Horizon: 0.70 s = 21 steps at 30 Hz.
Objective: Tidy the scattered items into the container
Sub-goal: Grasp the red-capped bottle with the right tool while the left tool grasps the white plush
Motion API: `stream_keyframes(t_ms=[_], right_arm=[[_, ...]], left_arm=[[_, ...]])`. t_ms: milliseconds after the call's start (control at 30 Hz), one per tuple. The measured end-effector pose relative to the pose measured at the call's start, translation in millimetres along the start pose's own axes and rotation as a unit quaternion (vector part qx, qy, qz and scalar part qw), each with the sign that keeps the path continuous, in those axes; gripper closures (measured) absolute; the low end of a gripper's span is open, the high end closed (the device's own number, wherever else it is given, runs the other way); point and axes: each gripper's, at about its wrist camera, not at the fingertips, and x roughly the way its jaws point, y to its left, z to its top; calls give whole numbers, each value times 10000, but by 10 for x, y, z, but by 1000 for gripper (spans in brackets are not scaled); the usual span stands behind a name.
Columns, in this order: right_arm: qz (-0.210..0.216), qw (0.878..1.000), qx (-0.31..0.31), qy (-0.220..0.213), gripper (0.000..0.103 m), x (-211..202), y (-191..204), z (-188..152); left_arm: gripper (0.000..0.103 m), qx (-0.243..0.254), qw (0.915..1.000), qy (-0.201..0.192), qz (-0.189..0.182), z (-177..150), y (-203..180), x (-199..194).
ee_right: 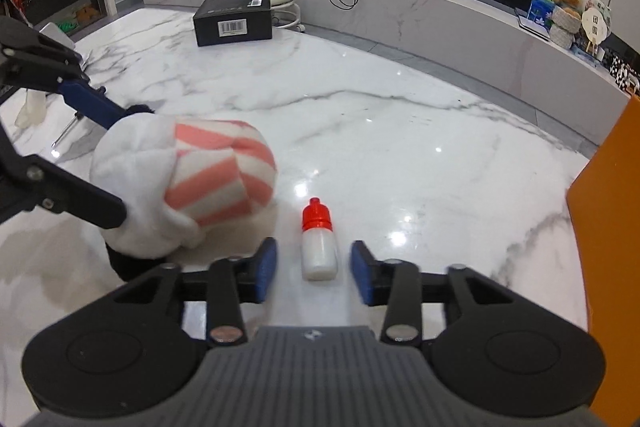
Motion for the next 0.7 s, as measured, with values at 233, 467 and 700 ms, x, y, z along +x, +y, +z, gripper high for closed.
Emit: stream_keyframes(t_ms=[233, 467, 700], right_arm=[[-224, 9995, -38, -221, 35, -61, 25, 18], [-133, 9996, 35, -243, 35, 0, 5, -26], [73, 9992, 138, -363, 37, 60, -14, -65]], left_arm=[[5, 1416, 9856, -806, 443, 2, -293, 30], [0, 1545, 9862, -422, 428, 13, -235, 461], [0, 1211, 9923, -188, 185, 50, -98, 617]])
